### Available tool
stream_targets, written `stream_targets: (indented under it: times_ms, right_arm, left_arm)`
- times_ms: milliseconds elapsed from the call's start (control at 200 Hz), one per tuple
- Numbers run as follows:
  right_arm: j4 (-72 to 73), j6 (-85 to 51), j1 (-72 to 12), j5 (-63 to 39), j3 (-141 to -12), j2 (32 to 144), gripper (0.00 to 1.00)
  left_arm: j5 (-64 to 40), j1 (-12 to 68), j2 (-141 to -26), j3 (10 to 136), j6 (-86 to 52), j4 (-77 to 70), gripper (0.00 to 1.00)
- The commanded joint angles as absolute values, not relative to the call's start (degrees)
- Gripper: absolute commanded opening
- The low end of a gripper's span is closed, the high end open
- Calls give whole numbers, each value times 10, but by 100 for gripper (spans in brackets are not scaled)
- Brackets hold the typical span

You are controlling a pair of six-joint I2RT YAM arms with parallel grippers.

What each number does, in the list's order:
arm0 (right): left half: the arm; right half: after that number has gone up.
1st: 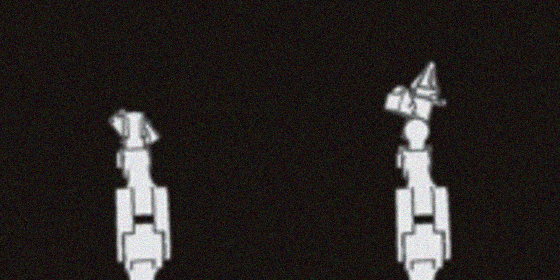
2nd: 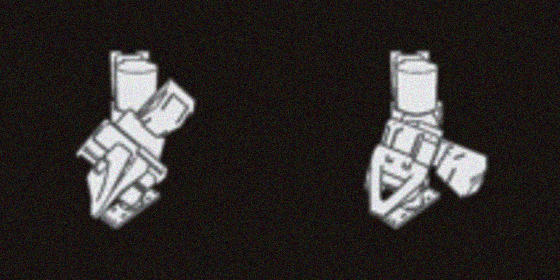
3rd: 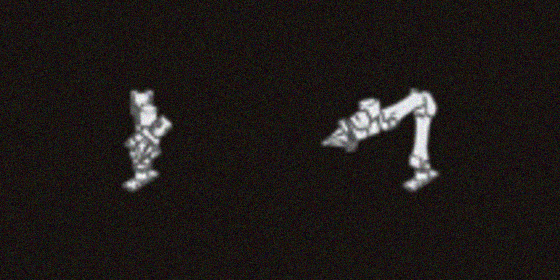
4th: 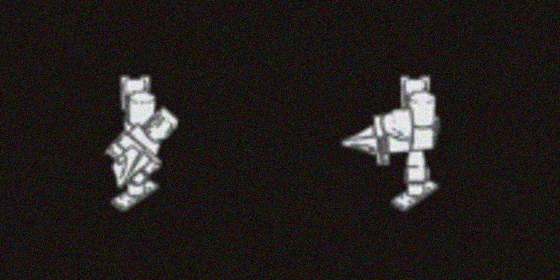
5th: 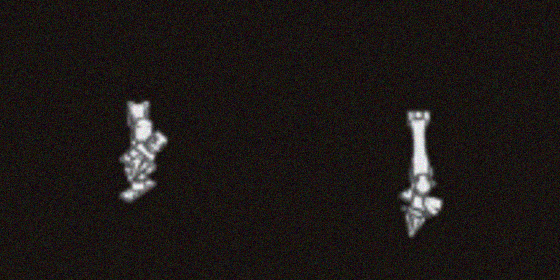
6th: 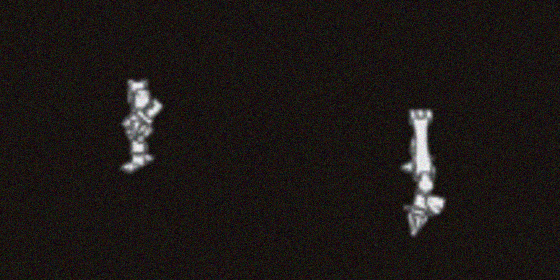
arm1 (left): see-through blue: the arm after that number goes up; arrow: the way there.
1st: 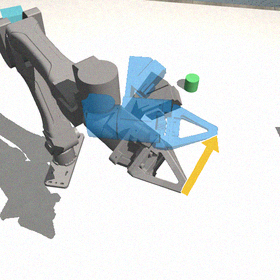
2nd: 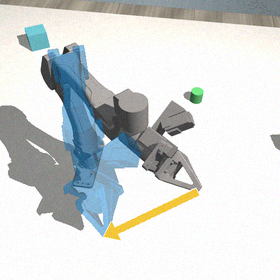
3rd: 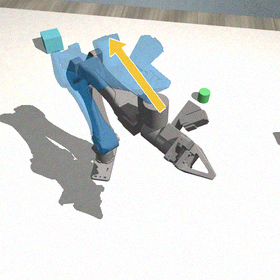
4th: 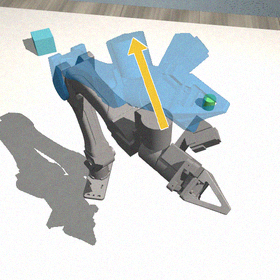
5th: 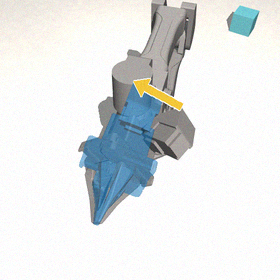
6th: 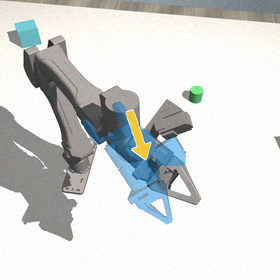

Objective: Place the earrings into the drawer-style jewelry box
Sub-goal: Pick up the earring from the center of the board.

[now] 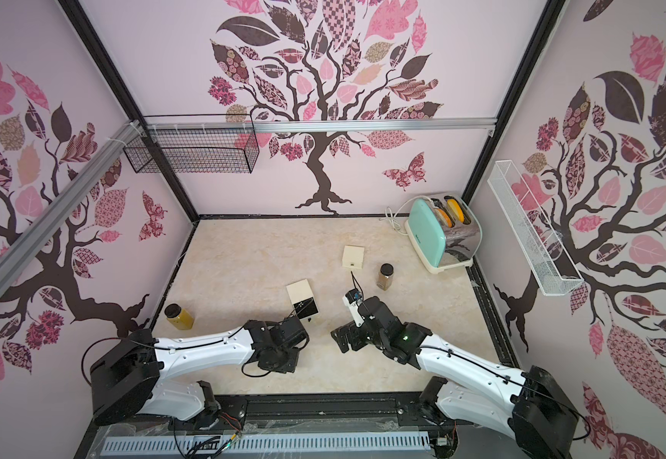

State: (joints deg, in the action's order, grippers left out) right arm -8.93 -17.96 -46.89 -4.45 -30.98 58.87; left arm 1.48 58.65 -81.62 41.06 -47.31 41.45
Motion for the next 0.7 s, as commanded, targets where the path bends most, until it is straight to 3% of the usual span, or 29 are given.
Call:
stream_targets:
  times_ms: [0,200,360,555,695]
  right_arm:
    - [-85,-174,-464,-48,-304,588,99]
    - [0,-168,-464,-90,-273,544,99]
    - [325,-162,-468,-152,-126,473,99]
    - [481,-66,-475,-194,-91,519,80]
    - [617,-44,-479,-204,-90,615,65]
  left_arm:
    - [28,588,-816,420,-467,418,0]
    - [-8,554,-784,424,-446,397,0]
    - [-157,458,-725,415,-415,288,0]
    - [-381,339,-712,409,-412,152,0]
    - [-490,308,-731,412,-413,75,0]
